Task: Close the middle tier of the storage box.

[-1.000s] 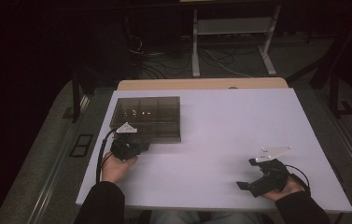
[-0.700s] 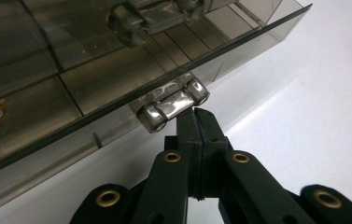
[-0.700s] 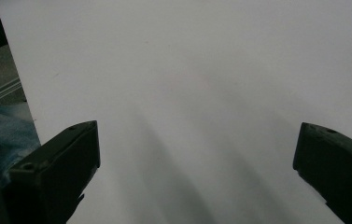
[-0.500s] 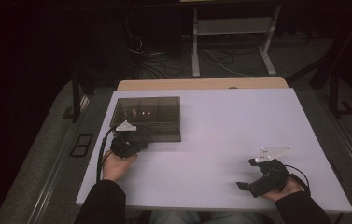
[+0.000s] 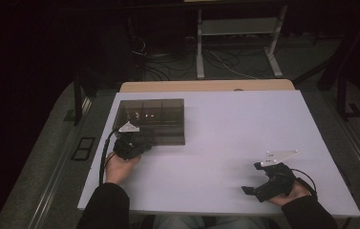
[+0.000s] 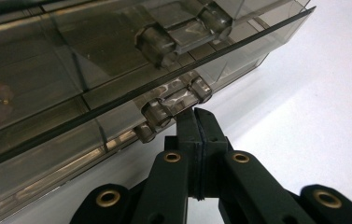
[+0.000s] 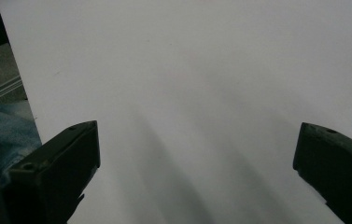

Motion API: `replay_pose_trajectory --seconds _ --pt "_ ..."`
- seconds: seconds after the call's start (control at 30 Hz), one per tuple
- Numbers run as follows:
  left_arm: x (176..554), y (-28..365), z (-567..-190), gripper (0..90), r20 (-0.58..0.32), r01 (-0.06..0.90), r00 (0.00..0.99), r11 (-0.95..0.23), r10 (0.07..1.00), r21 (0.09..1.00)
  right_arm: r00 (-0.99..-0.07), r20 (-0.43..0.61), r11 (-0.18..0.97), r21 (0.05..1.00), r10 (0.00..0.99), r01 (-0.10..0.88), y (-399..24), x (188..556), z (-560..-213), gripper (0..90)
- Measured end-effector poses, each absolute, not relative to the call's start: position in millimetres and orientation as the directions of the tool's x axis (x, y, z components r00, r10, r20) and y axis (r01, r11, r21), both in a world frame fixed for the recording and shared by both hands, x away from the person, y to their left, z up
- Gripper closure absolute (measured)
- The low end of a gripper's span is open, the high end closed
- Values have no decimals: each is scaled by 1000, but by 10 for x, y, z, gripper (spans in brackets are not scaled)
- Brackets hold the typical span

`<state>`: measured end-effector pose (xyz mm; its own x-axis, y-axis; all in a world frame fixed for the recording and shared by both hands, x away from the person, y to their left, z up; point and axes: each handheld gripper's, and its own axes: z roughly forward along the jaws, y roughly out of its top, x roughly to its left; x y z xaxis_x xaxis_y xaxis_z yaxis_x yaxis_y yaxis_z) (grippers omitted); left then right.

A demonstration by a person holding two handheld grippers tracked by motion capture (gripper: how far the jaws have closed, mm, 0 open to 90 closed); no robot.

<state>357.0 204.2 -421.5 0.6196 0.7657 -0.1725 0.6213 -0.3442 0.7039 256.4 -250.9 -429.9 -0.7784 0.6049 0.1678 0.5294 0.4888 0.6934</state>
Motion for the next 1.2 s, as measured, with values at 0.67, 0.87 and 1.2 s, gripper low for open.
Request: replay_pose_trajectory --seconds 0.67,0.87,1.2 --pt "3602 2019 -4221 856 -205 633 602 -304 772 712 -777 169 485 696 606 529 -2514 2562 -4295 0" --pt "3550 1962 -4212 734 -189 616 631 -338 752 711 -777 170 483 698 606 529 -2516 2557 -4292 0" --pt "3381 1915 -4171 395 -151 588 650 -367 745 721 -776 170 479 701 607 529 -2518 2552 -4284 0"
